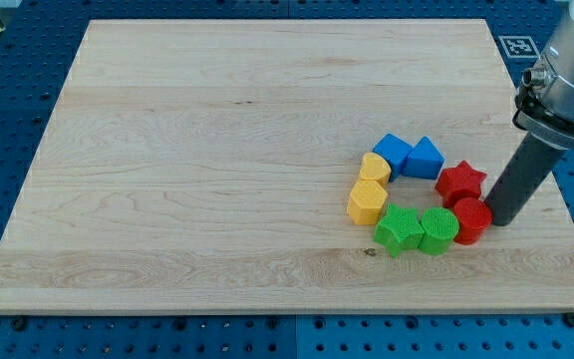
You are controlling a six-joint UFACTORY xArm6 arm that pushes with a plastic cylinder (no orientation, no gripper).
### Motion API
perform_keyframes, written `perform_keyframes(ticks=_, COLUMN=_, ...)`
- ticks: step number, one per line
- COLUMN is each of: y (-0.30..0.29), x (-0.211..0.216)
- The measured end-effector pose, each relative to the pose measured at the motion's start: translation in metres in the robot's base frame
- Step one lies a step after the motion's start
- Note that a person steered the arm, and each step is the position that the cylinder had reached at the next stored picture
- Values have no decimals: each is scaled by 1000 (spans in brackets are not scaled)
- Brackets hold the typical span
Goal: Slide the red star into the red circle
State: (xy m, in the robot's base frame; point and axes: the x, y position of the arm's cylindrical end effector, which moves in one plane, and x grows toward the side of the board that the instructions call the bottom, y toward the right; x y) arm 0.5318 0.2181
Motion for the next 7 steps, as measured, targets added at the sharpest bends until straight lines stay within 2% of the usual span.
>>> perform_keyframes(ticks=1, y=45, x=8)
perform_keyframes(ticks=2, y=77, x=-16)
perform_keyframes(ticks=3, y=75, x=-48)
perform_keyframes(ticks=4, y=57, x=-48)
perform_keyframes(ticks=6, y=56, x=-48)
perform_keyframes(ticks=7, y=33, x=-48)
